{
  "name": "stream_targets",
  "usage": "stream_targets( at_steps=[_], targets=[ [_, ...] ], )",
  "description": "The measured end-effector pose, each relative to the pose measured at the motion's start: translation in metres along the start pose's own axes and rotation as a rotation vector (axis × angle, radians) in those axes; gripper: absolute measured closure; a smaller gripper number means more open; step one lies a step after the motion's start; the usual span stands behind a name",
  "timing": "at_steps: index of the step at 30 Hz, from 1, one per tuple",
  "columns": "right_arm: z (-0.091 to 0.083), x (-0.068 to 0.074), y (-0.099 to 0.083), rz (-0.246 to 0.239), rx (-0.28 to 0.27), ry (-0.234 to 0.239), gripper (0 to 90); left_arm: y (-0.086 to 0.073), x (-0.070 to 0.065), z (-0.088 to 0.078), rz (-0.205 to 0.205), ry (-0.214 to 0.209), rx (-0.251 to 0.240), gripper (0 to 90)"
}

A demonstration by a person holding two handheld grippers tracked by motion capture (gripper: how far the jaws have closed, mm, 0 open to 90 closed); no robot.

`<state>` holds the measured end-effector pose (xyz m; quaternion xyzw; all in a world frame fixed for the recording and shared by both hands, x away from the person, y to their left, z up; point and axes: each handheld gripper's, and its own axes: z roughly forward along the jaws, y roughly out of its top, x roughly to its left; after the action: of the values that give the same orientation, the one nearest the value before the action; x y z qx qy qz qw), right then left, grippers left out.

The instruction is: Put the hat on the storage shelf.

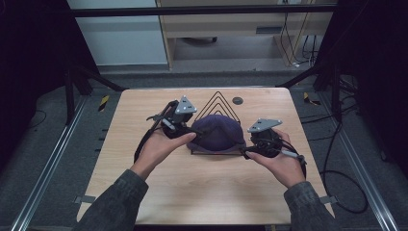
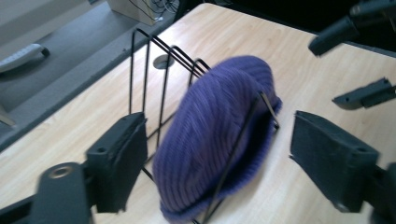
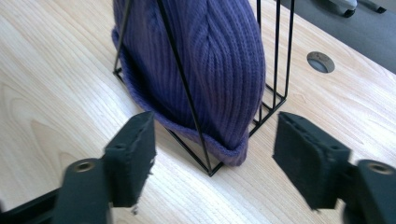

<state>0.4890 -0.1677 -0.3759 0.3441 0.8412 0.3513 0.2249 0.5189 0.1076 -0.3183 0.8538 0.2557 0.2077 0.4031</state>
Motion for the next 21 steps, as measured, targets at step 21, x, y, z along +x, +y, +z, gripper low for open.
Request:
stream_targets(
  at_steps=[21],
  targets=[
    [-0.026, -0.002, -0.03, 0.044, -0.029, 0.01, 8.5, -0.068, 0.014, -0.045, -0.044, 0.018, 0.062, 6.3]
  ],
)
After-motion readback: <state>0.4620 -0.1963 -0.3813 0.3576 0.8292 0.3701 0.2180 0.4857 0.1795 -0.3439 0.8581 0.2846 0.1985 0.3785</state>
